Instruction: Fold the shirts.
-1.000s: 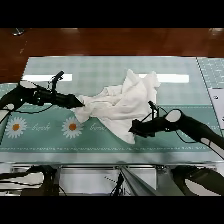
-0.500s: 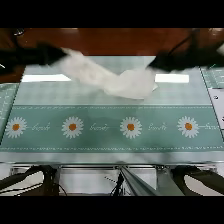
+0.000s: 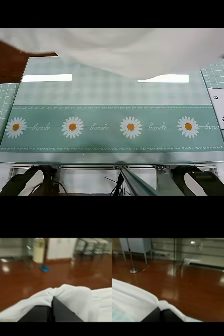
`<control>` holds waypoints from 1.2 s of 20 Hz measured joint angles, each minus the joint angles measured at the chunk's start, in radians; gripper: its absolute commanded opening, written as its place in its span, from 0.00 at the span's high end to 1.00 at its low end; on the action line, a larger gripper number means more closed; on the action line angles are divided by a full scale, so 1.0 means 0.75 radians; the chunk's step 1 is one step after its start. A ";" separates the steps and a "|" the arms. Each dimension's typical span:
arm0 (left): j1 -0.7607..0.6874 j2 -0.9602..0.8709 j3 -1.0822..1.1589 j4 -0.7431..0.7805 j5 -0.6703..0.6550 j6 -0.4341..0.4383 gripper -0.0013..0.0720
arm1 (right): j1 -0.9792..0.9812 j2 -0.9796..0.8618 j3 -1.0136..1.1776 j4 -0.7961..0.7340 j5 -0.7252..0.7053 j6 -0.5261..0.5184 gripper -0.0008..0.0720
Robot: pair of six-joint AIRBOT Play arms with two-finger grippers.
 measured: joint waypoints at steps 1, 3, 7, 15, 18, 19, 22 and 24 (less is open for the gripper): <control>0.002 0.064 0.018 0.055 -0.032 -0.013 0.96 | -0.003 0.047 0.011 -0.022 0.020 0.000 0.95; 0.005 0.180 0.024 0.139 -0.088 -0.030 0.96 | -0.005 0.124 0.022 -0.053 0.090 0.000 0.95; 0.006 0.349 -0.124 0.214 -0.174 -0.074 0.96 | -0.007 0.199 0.016 -0.095 0.248 0.001 0.95; -0.017 0.382 -0.789 0.117 -0.173 -0.047 0.95 | -0.007 0.224 -0.500 -0.153 0.351 -0.010 0.95; -0.095 0.275 -1.056 0.027 -0.046 0.045 0.96 | -0.007 0.172 -0.772 -0.196 0.197 -0.014 0.95; -0.128 0.217 -1.114 0.008 0.010 0.071 0.95 | -0.007 0.134 -0.831 -0.226 0.144 -0.008 0.95; -0.214 0.000 -1.201 -0.028 0.201 0.133 0.95 | -0.007 -0.063 -0.936 -0.301 0.001 0.018 0.95; -0.260 -0.170 -1.226 -0.047 0.322 0.156 0.95 | -0.007 -0.224 -0.962 -0.318 -0.086 0.027 0.95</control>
